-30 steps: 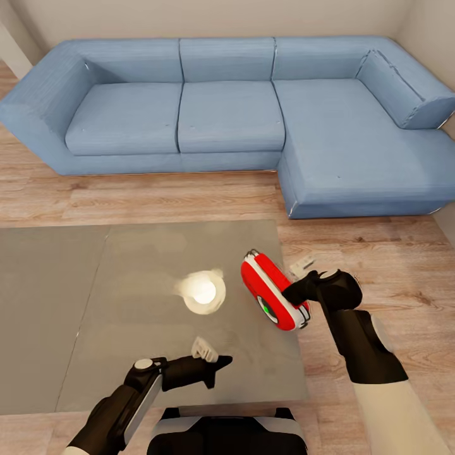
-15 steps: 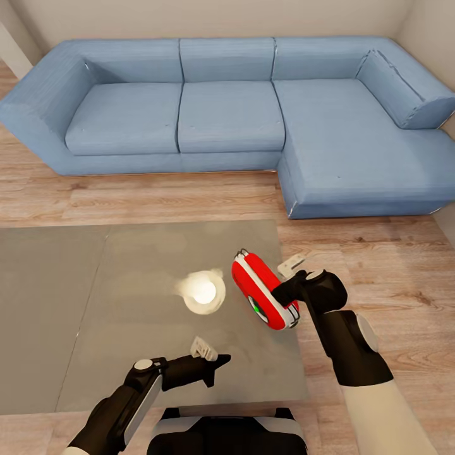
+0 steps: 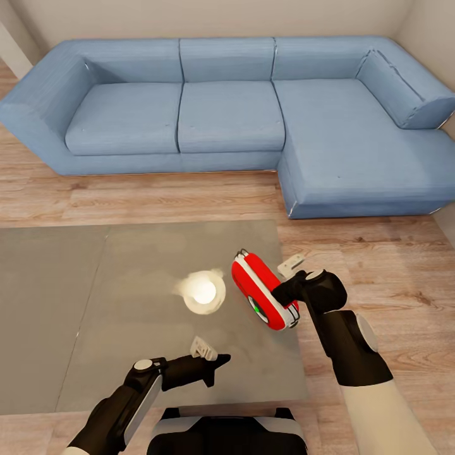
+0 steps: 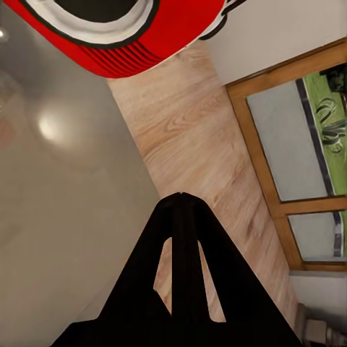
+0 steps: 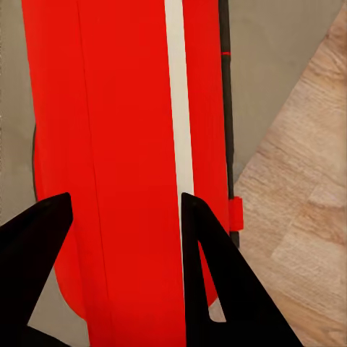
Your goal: Turn on the radio receiver that's on the table in the living room.
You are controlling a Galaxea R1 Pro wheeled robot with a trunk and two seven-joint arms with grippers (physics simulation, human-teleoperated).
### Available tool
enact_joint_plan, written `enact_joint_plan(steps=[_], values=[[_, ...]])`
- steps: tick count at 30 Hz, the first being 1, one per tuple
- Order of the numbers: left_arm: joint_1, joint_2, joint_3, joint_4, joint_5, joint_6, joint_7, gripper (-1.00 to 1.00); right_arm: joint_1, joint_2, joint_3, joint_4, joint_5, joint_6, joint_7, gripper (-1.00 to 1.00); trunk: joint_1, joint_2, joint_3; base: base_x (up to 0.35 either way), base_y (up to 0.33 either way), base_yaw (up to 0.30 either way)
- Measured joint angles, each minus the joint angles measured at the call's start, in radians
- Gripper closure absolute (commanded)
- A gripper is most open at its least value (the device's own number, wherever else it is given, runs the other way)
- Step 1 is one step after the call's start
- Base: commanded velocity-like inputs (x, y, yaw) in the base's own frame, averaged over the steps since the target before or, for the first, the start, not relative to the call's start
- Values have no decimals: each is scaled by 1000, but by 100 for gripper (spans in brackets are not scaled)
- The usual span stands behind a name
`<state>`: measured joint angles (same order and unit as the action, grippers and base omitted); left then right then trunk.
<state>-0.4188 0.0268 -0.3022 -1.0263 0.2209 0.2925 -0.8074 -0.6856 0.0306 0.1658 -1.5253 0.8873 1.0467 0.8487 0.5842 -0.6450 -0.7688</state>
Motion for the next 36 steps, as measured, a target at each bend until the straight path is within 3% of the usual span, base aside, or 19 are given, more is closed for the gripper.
enact_joint_plan(steps=[10, 15, 21, 24, 27, 33, 36], values=[[0, -3, 0, 46, -1, -4, 1, 100, 0, 4, 0, 12, -6, 0, -3, 100, 0, 0, 0, 0, 0, 0], [0, -4, 0, 53, -1, -4, 0, 100, 0, 31, -3, 14, -11, 0, -7, 100, 0, 0, 0, 0, 0, 0], [0, -3, 0, 54, -2, -4, 1, 100, 0, 62, -6, 36, -6, -14, -60, 100, 0, 0, 0, 0, 0, 0], [0, -4, 0, 54, -2, -4, 0, 100, 0, 85, -10, 45, -28, -37, -71, 100, 0, 0, 0, 0, 0, 0], [0, -4, 0, 54, -2, -4, 1, 100, 0, 90, -11, 49, -12, -55, -76, 100, 0, 0, 0, 0, 0, 0], [0, -4, 0, 54, -2, -4, 1, 100, 0, 93, -30, 51, -19, -98, -81, 100, 0, 0, 0, 0, 0, 0], [0, -4, 0, 54, -2, -5, 1, 100, 0, 96, -38, 51, -57, -107, -86, 100, 0, 0, 0, 0, 0, 0]])
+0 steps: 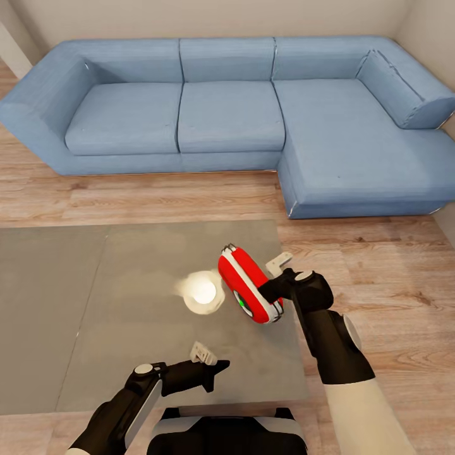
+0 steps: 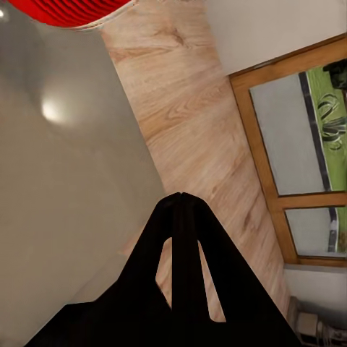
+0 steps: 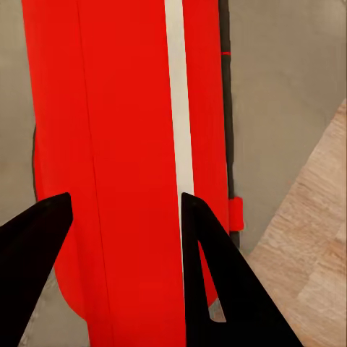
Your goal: Turn on the radio receiver that's on the table in the living room.
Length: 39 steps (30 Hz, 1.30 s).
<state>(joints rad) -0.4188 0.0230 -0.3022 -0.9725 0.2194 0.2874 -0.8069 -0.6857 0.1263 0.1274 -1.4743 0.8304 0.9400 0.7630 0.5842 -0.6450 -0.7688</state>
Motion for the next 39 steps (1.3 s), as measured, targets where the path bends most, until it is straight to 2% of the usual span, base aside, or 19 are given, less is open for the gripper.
enact_joint_plan(steps=[6, 11, 14, 22, 30, 37, 39], values=[[0, -5, 0, 0, -1, 0, 0, 100, 0, 0, -7, 39, -87, -57, -60, 100, 0, 0, 0, 0, 0, 0], [0, -6, 0, 0, -1, -1, 0, 100, 0, -1, -8, 99, -132, -120, -122, 100, 0, 0, 0, 0, 0, 0], [0, -6, 0, 0, -2, -1, 0, 100, 0, -2, -8, 122, -158, -129, -151, 100, 0, 0, 0, 0, 0, 0], [0, -6, 0, 0, -2, -1, 0, 100, 0, -2, -9, 157, -166, -147, -162, 100, 0, 0, 0, 0, 0, 0], [0, -6, 0, 0, -2, -1, 0, 100, 0, -1, -44, 215, -166, -223, -187, 100, 0, 0, 0, 0, 0, 0], [0, -6, 0, 0, -2, -1, 0, 100, 0, -1, -48, 219, -170, -228, -189, 100, 0, 0, 0, 0, 0, 0], [0, -6, 0, 0, -2, -1, 1, 100, 0, -1, -48, 224, -187, -228, -190, 100, 0, 0, 0, 0, 0, 0]])
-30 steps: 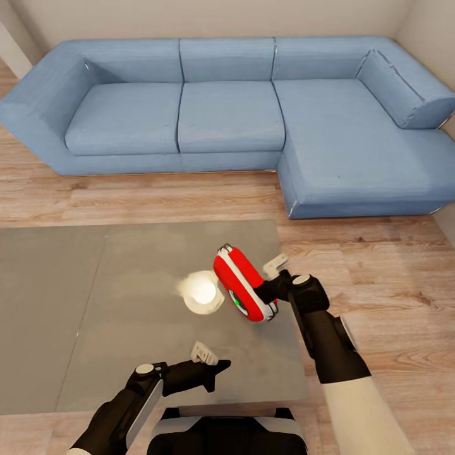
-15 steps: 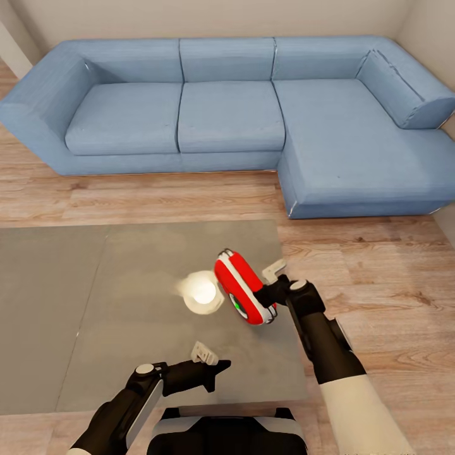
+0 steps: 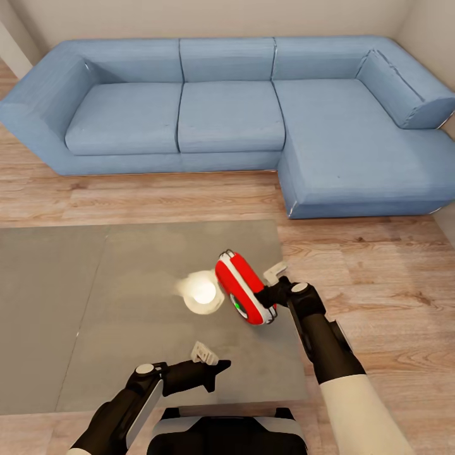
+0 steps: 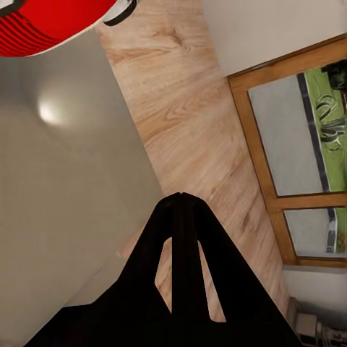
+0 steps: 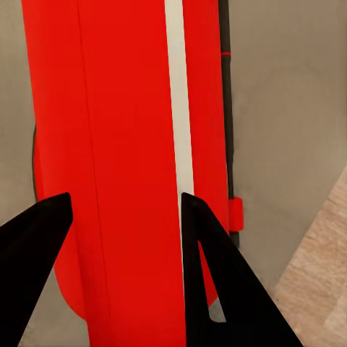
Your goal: Turn on the radio receiver that's on the table in the living room.
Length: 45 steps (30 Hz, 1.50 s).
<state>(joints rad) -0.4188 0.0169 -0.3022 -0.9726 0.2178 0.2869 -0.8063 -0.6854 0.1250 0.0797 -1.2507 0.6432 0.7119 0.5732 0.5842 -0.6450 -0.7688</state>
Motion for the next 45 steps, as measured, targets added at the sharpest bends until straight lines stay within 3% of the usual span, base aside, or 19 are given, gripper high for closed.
enact_joint_plan(steps=[2, 7, 26, 27, 28, 29, 45], values=[[0, 0, 0, 0, 0, 0, 0, 100, 1, -1, 0, 20, -25, -5, -8, 100, 0, 0, 0, 0, 0, 0], [0, 0, 0, 0, 0, -1, 0, 100, -1, -3, 0, 94, -43, -91, -64, 100, 0, 0, 0, 0, 0, 0], [0, -1, -1, 0, -2, -2, 1, 100, 0, -2, -1, 95, -62, -82, -84, 100, -1, 0, 0, 0, 0, 0], [0, -1, -1, 0, -2, -2, 1, 100, 0, -2, -1, 95, -62, -82, -83, -100, -1, 0, 0, 0, 0, 0], [0, -2, -1, 0, -2, -2, 1, 100, 0, -2, -2, 161, -51, -121, -101, -100, 0, 0, 0, 0, 0, 0], [0, -2, -1, 0, -2, -2, 1, 100, 0, -3, -2, 166, -52, -123, -102, -100, 0, 0, 0, 0, 0, 0], [0, -12, -3, 7, -4, -2, 1, 100, 0, -10, -3, 159, -70, -121, -98, -100, 0, 0, 0, 0, 0, 0]])
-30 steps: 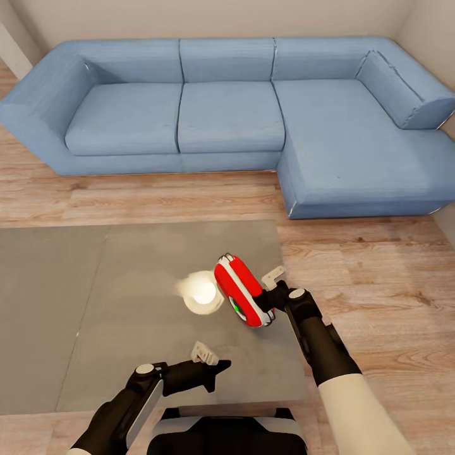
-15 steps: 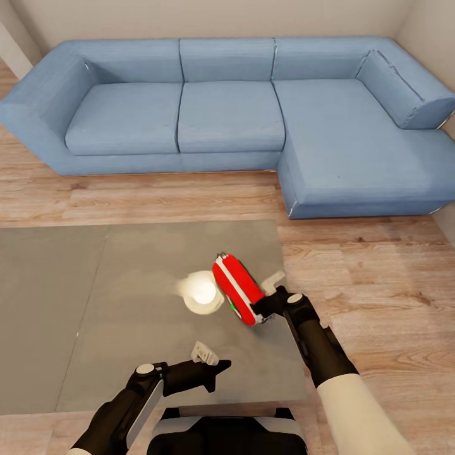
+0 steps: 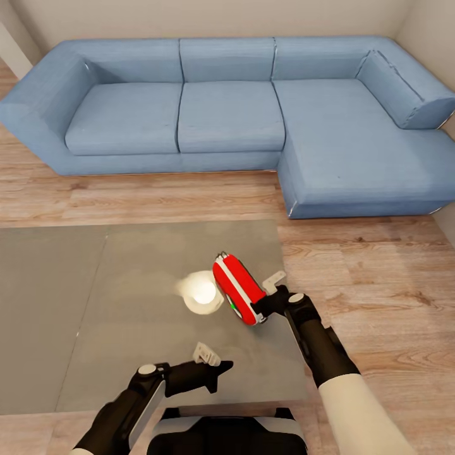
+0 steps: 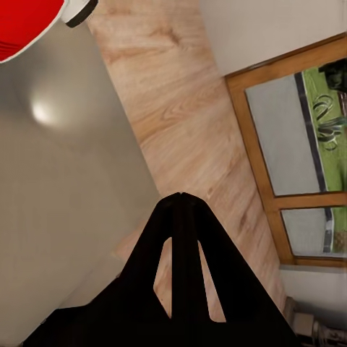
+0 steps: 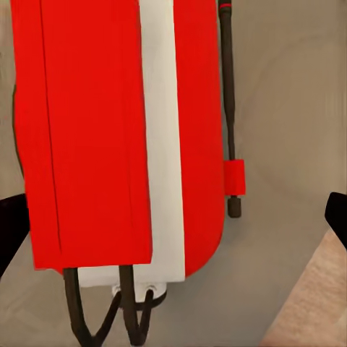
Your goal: Turn on the radio receiver that's on the table in the living room.
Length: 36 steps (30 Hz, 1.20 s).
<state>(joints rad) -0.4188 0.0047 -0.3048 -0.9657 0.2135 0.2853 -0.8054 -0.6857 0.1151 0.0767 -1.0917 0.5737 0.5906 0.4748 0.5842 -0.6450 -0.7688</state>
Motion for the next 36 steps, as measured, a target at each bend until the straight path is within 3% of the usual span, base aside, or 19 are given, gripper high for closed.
enact_joint_plan(steps=[4, 7, 11, 18, 21, 26, 29, 36], values=[[0, -4, -2, 12, -2, -1, 0, 100, 0, 1, 1, -41, -2, 9, 12, -100, 0, 0, 0, 0, 0, 0], [0, -8, -3, 13, -3, 0, 0, 100, 3, 1, 2, -125, -3, 52, 60, -100, 0, 0, 0, 0, 0, 0], [0, -9, -3, 14, -3, 0, 0, 100, 6, 0, 5, -302, -2, 228, 196, -100, 0, 0, 0, 0, 0, 0], [0, -9, -4, 15, -3, 0, 0, 100, 6, -2, 11, -451, 4, 423, 326, -100, 0, 0, 0, 0, 0, 0], [0, -9, -4, 14, -3, 0, 1, 100, 6, -26, 12, -461, 8, 444, 342, -100, 0, 0, 0, 0, 0, 0], [0, -8, 3, 3, 0, 1, 2, 100, 6, -105, 11, -461, 1, 449, 362, -100, 0, 0, 0, 0, 0, 0], [0, -8, 5, -2, 2, 1, 1, 100, 6, -118, 10, -460, 1, 449, 378, -100, 0, 0, 0, 0, 0, 0], [0, -8, 5, -4, 4, 2, 0, 100, 6, -121, 9, -458, 2, 449, 382, -100, 0, 0, 0, -48, 0, 0]])
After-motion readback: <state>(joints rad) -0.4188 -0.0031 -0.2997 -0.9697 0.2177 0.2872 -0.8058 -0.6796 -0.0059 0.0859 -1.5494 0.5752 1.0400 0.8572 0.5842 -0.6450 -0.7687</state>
